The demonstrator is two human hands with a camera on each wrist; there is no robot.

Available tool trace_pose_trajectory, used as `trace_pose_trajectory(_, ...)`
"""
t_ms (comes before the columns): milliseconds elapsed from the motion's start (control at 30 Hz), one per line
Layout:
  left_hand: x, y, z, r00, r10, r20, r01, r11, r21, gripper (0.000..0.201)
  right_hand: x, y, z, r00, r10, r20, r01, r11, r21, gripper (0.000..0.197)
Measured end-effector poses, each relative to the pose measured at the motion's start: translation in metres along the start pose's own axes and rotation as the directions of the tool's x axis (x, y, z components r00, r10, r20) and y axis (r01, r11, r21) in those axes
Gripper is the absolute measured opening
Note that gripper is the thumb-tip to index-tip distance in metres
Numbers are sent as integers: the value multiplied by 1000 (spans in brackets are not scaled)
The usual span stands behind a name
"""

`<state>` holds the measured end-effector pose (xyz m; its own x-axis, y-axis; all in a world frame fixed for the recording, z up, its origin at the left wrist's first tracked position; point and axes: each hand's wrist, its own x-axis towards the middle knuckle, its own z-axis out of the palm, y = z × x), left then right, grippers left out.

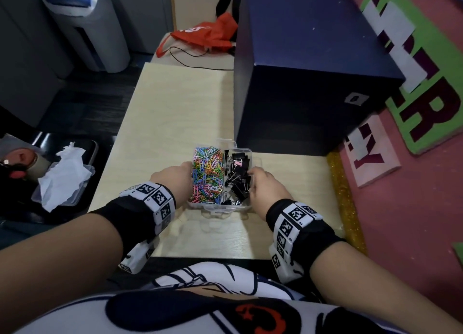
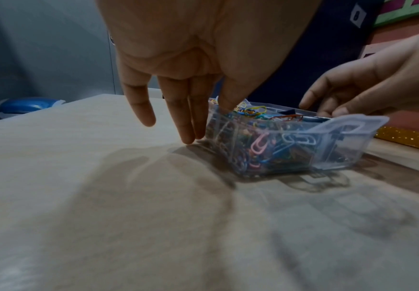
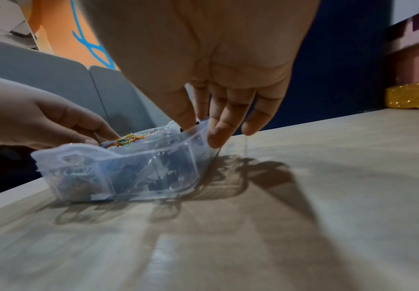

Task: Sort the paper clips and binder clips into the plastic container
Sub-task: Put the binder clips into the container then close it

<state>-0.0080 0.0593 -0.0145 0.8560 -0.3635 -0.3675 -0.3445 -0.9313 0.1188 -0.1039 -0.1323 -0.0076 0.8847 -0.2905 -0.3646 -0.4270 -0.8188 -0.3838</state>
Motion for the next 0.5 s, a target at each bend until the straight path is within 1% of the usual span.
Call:
trace_pose_trajectory(100,1,-2,1,1000,-2,17,2,1000,-17,33,4,-1,-1,997,67,-22,-66,996,57,45)
trace_pose_trajectory(200,-2,-2,2,999,8,34,-7,999,-32,28,8,-2,-1,994,112,2,-112,992,63,46)
trace_pose_trajectory(333,-9,1,5,999,13,52,-11,999,-41,26,11,1,-2,990,143,21,-144,989,46,46)
trace_pose_trajectory(500,-8,-1,0,996,4,87,0,999,-47,28,12,3,-4,989,144,44,-146,989,38,42)
